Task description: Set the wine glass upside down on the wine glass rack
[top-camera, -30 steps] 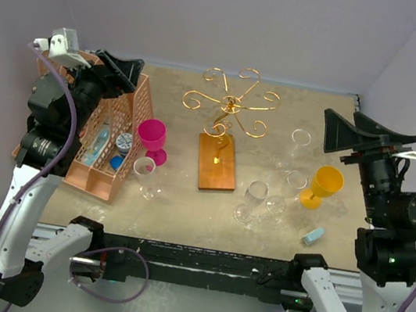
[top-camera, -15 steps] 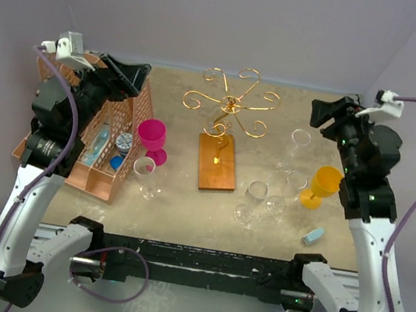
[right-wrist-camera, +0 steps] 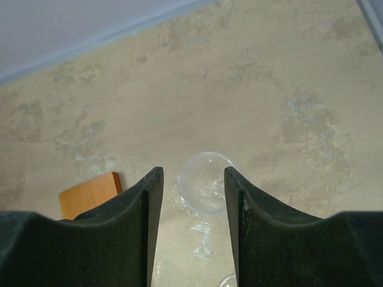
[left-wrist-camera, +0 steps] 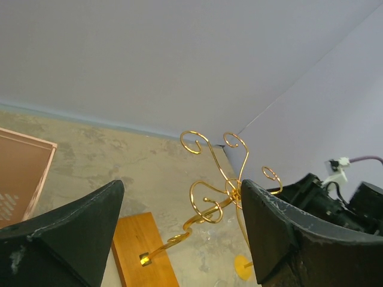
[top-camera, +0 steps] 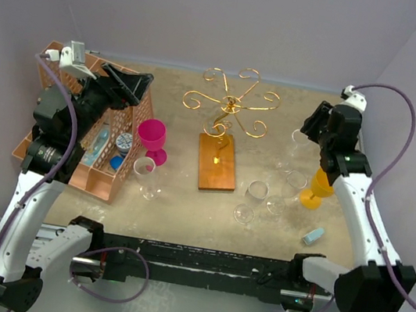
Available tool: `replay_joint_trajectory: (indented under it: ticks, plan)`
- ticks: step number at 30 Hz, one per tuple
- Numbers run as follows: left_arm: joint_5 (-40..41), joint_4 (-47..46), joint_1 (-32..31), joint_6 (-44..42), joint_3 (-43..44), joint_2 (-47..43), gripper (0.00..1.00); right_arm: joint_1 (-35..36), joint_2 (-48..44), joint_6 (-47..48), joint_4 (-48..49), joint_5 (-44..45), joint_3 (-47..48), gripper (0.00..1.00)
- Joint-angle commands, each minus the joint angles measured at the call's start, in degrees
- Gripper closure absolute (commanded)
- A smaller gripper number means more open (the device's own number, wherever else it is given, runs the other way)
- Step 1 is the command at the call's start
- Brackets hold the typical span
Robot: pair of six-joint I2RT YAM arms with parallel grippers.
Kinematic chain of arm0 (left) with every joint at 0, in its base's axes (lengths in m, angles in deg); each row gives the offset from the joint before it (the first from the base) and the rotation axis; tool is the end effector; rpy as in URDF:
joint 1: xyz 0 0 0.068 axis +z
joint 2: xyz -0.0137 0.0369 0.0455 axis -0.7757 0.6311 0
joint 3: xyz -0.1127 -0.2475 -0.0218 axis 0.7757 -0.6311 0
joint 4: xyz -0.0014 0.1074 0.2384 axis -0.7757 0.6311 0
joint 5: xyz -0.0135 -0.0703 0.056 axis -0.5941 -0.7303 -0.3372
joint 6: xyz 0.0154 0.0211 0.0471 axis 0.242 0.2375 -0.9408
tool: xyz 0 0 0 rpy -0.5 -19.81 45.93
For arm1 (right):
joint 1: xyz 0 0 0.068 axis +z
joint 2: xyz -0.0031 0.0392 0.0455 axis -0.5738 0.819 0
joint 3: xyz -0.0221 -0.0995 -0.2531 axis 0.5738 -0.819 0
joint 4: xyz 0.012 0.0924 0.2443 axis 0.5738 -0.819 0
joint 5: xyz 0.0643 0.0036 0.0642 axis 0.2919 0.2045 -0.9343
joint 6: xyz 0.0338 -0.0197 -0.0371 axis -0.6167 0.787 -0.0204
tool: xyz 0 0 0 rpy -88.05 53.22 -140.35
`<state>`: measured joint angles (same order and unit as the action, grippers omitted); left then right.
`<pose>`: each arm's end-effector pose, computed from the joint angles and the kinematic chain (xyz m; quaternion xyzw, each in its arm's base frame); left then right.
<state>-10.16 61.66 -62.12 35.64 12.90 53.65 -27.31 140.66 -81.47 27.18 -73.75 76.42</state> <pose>0.1686 -0.0384 0.4532 -0.1146 0.6512 -0.3670 0.6543 0.2680 0.0282 0.3762 0.1787 0.7770 0.0754 0.5988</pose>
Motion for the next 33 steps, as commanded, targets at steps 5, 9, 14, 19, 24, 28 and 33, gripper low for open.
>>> replay_joint_trajectory:
  ticks: [5, 9, 14, 19, 24, 28, 33]
  plan:
    - [-3.34, -1.56, 0.52, -2.83, 1.97, -0.63, 0.24, 3.33, 9.57, -0.79, 1.88, 0.49, 4.41, 0.5]
    - [-3.48, -1.41, 0.52, -3.32, 1.72, 0.12, 0.24, 3.98, 11.45, -1.68, 2.14, 4.34, 3.38, 0.51]
    - [-3.24, -0.01, 0.52, -4.43, 2.47, 0.9, 0.24, 3.98, 13.12, -2.09, 2.73, 5.36, 2.18, 0.62]
    - [-3.39, -0.19, 0.52, -4.48, 3.2, 1.17, 0.24, 3.98, 14.22, -2.41, 3.93, 3.64, 1.01, 0.69]
    - [-4.56, -0.64, 0.52, -4.04, 4.29, 1.34, 0.24, 3.98, 14.71, -2.96, 5.04, 2.76, 0.76, 0.79]
    - [-5.39, -0.99, 0.52, -3.08, 4.85, 1.49, 0.24, 3.98, 15.04, -3.36, 6.03, 2.41, 0.05, 0.83]
    - [-7.19, -1.79, 0.52, -1.34, 5.15, 2.11, 0.24, 3.98, 15.35, -4.41, 6.77, 2.41, -1.16, 0.77]
